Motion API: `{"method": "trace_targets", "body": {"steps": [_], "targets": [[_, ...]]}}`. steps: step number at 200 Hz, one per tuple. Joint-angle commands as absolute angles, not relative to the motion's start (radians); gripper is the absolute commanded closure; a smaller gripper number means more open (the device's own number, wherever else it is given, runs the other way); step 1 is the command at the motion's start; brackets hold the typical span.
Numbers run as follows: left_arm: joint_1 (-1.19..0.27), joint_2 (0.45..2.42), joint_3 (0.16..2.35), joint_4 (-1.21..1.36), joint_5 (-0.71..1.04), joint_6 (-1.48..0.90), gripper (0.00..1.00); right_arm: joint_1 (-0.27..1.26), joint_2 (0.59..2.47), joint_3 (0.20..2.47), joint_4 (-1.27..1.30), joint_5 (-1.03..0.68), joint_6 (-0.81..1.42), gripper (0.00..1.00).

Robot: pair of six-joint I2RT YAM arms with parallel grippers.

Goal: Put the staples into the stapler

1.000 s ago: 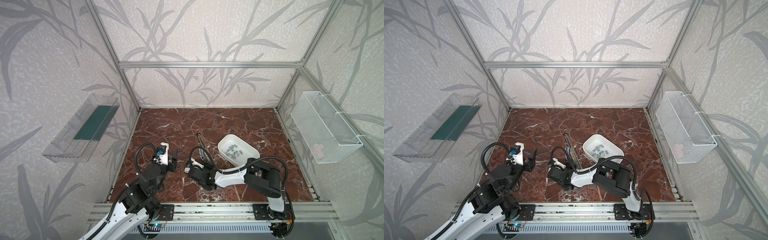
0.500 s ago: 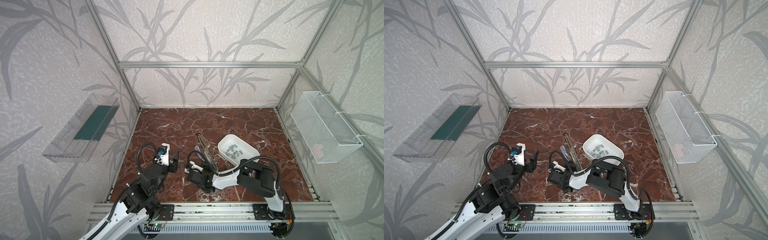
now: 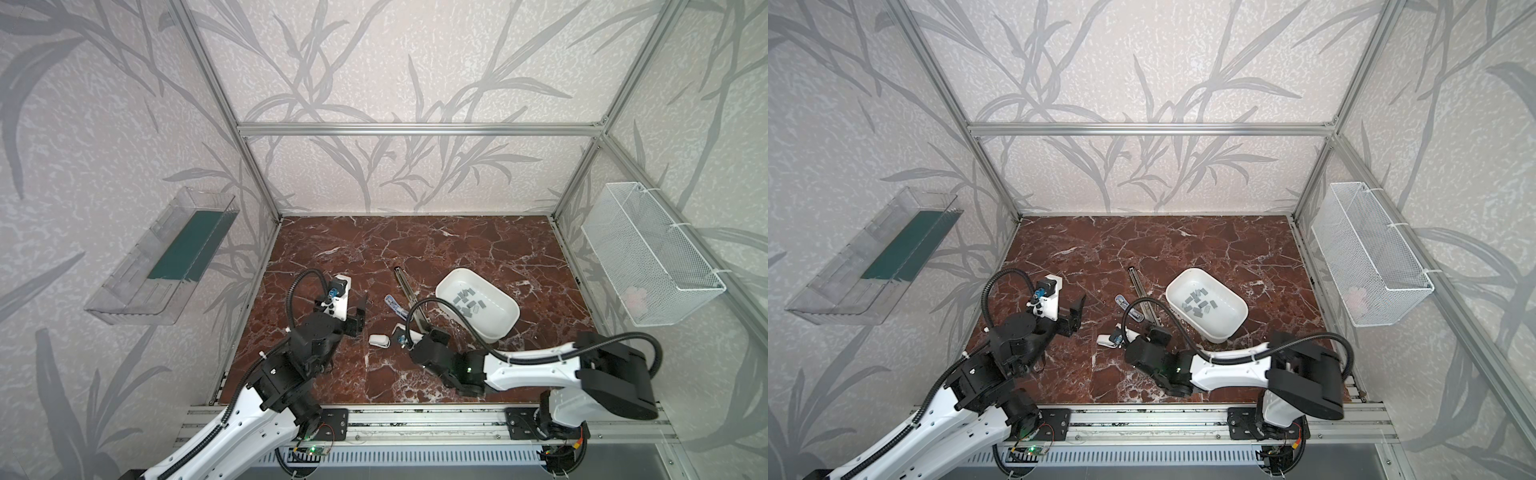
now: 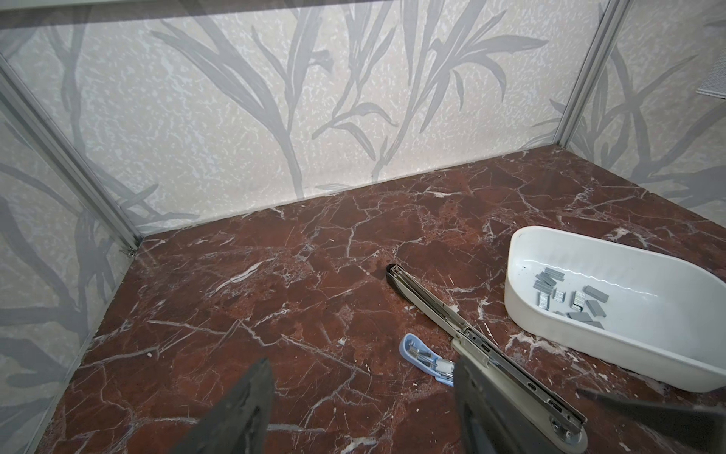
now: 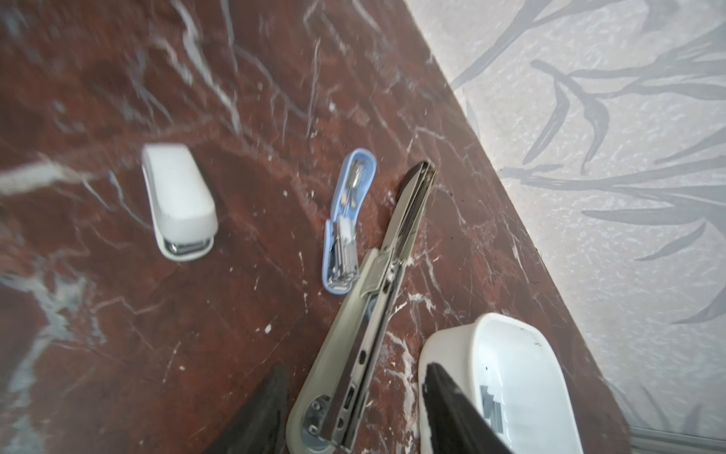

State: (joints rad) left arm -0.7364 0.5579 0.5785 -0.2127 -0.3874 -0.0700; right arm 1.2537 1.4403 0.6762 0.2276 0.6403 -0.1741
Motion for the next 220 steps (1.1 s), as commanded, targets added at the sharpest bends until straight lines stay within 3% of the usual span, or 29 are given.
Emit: {"method": "trace_targets", "body": {"steps": [1, 30, 44, 52, 83, 110, 139, 184, 220], "targets": [[-0.728, 0.598, 0.589, -0.202, -0.318, -0.014, 0.25, 1.198, 1.329, 0.614, 0.255, 0.424, -0.016, 0.39], [-0.726, 0.621, 0.592, -0.213, -0.216, 0.041, 0.24, 1.176, 1.252, 0.544, 0.317, 0.318, 0.043, 0.35], [-0.728, 0.616, 0.578, -0.212, -0.049, 0.161, 0.4, 1.159, 1.223, 0.521, 0.338, 0.274, 0.065, 0.32], [-0.733, 0.619, 0.564, -0.202, 0.015, 0.212, 0.44, 1.136, 1.2, 0.503, 0.349, 0.237, 0.081, 0.32], [-0.735, 0.739, 0.597, -0.172, 0.062, 0.319, 0.4, 1.034, 1.093, 0.432, 0.362, 0.151, 0.142, 0.29], [-0.734, 0.942, 0.92, -0.445, 0.133, 0.46, 0.35, 0.967, 0.995, 0.363, 0.349, 0.155, 0.153, 0.25], [-0.734, 1.104, 1.189, -0.909, 0.248, 0.814, 0.37, 0.914, 0.899, 0.315, 0.275, 0.144, 0.166, 0.23], [-0.721, 1.082, 0.855, -0.773, 0.287, 1.026, 0.36, 0.822, 0.817, 0.256, 0.28, 0.098, 0.188, 0.19], [-0.711, 1.16, 0.805, -0.709, 0.224, 1.041, 0.35, 0.749, 0.837, 0.245, 0.281, 0.081, 0.178, 0.19]]}}
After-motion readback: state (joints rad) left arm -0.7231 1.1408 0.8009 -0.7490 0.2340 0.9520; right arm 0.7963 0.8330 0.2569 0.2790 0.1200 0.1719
